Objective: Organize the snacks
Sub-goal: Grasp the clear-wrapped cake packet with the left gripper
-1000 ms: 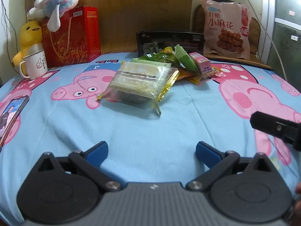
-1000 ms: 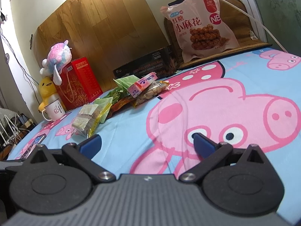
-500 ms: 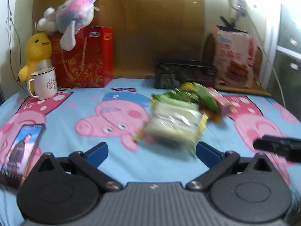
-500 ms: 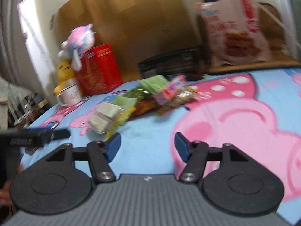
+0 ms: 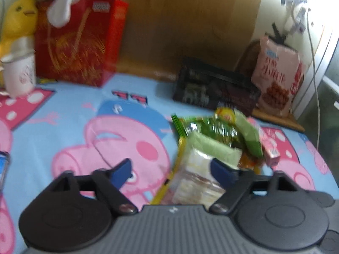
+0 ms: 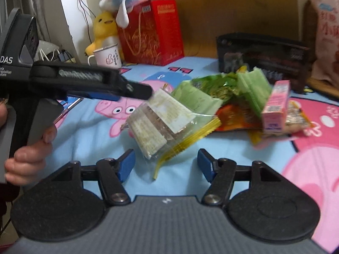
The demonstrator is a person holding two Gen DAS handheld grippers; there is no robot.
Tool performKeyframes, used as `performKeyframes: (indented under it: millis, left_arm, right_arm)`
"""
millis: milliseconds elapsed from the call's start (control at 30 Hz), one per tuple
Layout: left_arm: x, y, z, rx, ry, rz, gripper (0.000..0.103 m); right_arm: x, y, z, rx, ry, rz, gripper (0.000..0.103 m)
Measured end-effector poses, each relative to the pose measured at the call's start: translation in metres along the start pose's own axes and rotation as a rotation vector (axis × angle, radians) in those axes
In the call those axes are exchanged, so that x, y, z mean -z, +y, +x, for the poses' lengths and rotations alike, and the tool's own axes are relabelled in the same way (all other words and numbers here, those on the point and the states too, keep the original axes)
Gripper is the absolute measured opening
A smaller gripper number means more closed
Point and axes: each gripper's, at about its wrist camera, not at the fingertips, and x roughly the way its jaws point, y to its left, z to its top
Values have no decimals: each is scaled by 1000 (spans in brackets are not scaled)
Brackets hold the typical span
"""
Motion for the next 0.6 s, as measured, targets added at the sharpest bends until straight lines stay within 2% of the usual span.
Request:
performKeyframes:
  millis: [33,67,100,200,333,467,600]
  left_arm:
    - [1,0,3,29,17,-16,68]
    - [4,0,2,66,23,-30,64]
    - [7,-2,0,96,35,-37,61]
    - [22,-22,-7,128,60,-14,59]
    - [36,-52,-9,177,88,28,61]
    - [33,-76,-2,233,136,29,64]
    - [15,-102,-12,264,100,69,64]
  right_arm:
    - [-2,-1,0,0,0,-3,65]
    - [-2,-3,-1,-6,-3,2,59]
    - [-1,-6,-5,-21,-9,7,48]
    - [1,-15,-20,-29,-13,18,39]
    - [13,-27,-48,-24,-21,4,37]
    - [21,-34,-73,3,-22,-12,34]
    - [8,-44,-95,4,-69,7,31]
